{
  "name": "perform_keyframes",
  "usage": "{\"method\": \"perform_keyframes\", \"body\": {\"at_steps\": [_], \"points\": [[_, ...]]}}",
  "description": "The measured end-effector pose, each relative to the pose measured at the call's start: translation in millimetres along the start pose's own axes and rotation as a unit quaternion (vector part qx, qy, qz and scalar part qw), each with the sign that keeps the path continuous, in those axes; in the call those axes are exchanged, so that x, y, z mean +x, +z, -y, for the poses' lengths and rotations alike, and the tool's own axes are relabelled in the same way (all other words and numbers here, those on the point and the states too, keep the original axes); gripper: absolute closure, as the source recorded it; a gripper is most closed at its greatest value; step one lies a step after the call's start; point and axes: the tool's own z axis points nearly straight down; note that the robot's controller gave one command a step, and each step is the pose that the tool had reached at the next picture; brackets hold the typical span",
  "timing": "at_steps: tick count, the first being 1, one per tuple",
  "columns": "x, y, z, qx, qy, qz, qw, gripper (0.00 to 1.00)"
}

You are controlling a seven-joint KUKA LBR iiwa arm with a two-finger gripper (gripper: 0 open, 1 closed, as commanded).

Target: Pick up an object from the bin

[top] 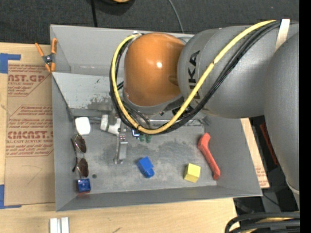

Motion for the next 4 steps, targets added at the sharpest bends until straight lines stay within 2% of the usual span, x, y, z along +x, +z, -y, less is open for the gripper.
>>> {"method": "perform_keyframes", "body": {"at_steps": [1, 2, 3, 4], "points": [[-1.7, -4.7, 1.1, -0.001, 0.001, 0.0039, 1.0000, 0.00], [-13.3, 47.6, 13.3, -0.002, 0.023, 0.0059, 0.9997, 0.00], [-22.0, 88.2, 39.7, 0.000, -0.017, 0.0031, 0.9998, 0.00], [-28.8, 111.8, 62.6, -0.001, -0.110, 0.0061, 0.9939, 0.00]]}}
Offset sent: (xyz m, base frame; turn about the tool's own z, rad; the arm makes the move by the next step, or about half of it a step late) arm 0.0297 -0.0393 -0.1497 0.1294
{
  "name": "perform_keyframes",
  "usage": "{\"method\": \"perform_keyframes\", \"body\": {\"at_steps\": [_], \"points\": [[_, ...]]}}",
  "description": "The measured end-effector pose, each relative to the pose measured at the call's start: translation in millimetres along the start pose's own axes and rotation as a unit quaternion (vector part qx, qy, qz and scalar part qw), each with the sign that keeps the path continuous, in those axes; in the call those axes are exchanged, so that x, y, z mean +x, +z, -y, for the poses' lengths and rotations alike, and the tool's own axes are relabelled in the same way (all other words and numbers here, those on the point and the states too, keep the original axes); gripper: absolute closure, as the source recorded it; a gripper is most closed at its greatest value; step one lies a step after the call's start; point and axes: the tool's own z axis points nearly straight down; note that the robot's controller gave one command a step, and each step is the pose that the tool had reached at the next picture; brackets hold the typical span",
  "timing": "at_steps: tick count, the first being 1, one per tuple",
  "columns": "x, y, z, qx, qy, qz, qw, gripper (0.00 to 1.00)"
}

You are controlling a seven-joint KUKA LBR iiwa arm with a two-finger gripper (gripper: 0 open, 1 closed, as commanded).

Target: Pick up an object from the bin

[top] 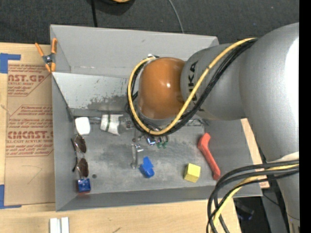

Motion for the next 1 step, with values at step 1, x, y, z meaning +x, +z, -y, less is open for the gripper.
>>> {"method": "perform_keyframes", "body": {"at_steps": [1], "points": [[5.0, 19.8, 25.5, 0.000, -0.020, -0.0012, 0.9998, 0.00]]}}
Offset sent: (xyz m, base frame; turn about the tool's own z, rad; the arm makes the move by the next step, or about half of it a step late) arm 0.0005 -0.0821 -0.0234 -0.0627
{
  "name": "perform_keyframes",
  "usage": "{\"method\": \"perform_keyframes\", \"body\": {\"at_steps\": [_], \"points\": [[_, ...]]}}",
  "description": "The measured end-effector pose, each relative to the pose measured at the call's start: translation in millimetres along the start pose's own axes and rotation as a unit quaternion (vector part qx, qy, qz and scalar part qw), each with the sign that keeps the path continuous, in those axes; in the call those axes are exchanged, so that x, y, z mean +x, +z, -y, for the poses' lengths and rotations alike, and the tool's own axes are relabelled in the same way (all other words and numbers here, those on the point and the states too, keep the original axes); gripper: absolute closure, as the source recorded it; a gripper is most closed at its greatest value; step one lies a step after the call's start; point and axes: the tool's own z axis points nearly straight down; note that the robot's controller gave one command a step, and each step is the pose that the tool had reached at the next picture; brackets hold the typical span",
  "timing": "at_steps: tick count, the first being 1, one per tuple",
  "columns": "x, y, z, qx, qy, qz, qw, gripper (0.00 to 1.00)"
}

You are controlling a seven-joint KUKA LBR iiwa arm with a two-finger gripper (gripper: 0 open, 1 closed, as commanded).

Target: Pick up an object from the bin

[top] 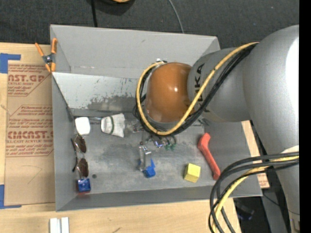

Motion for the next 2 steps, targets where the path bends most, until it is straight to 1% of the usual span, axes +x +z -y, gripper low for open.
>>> {"method": "perform_keyframes", "body": {"at_steps": [1, 2], "points": [[8.9, 4.0, 31.8, 0.000, -0.049, 0.0005, 0.9988, 0.00], [38.7, 6.9, 53.4, -0.001, 0.001, 0.0013, 1.0000, 0.00]]}}
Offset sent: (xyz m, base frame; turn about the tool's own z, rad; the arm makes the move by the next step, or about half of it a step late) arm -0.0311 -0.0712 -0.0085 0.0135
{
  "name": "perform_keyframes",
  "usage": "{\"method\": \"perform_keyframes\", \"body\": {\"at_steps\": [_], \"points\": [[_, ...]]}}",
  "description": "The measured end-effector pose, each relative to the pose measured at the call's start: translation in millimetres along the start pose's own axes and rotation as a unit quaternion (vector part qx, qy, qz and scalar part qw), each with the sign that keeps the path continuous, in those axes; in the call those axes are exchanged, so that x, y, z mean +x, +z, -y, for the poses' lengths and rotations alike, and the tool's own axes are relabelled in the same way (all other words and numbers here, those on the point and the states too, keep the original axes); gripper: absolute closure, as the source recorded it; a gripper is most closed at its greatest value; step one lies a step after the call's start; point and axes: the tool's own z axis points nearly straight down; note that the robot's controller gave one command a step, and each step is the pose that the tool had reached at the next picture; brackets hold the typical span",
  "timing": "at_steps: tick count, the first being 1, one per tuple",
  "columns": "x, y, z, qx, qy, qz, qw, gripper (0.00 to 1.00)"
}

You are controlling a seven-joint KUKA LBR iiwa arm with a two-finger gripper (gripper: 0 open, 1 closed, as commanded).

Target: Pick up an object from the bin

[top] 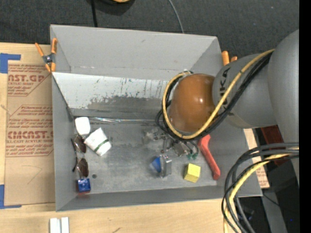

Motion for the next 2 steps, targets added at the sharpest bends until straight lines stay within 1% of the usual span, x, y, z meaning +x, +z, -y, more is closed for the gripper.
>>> {"method": "perform_keyframes", "body": {"at_steps": [1, 2], "points": [[1.1, -20.1, 6.5, 0.000, 0.038, -0.0042, 0.9993, 0.00], [19.1, -19.0, 13.0, 0.000, 0.090, 0.0011, 0.9959, 0.00]]}}
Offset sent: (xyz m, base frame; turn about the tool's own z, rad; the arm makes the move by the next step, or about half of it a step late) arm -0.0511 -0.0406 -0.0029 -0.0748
